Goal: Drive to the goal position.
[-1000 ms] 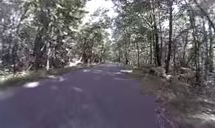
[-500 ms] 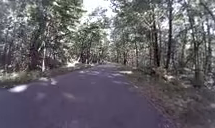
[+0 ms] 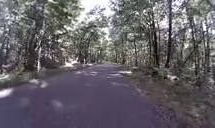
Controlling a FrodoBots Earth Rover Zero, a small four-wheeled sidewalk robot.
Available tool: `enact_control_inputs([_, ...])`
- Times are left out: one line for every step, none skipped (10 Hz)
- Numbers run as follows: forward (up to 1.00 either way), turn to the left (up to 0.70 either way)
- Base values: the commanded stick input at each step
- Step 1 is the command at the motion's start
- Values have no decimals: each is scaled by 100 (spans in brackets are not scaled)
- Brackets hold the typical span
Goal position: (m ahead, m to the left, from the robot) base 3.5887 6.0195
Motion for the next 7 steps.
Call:
enact_control_inputs([70, 0])
enact_control_inputs([70, 0])
enact_control_inputs([70, 0])
enact_control_inputs([70, 0])
enact_control_inputs([70, 0])
enact_control_inputs([70, 0])
enact_control_inputs([70, 0])
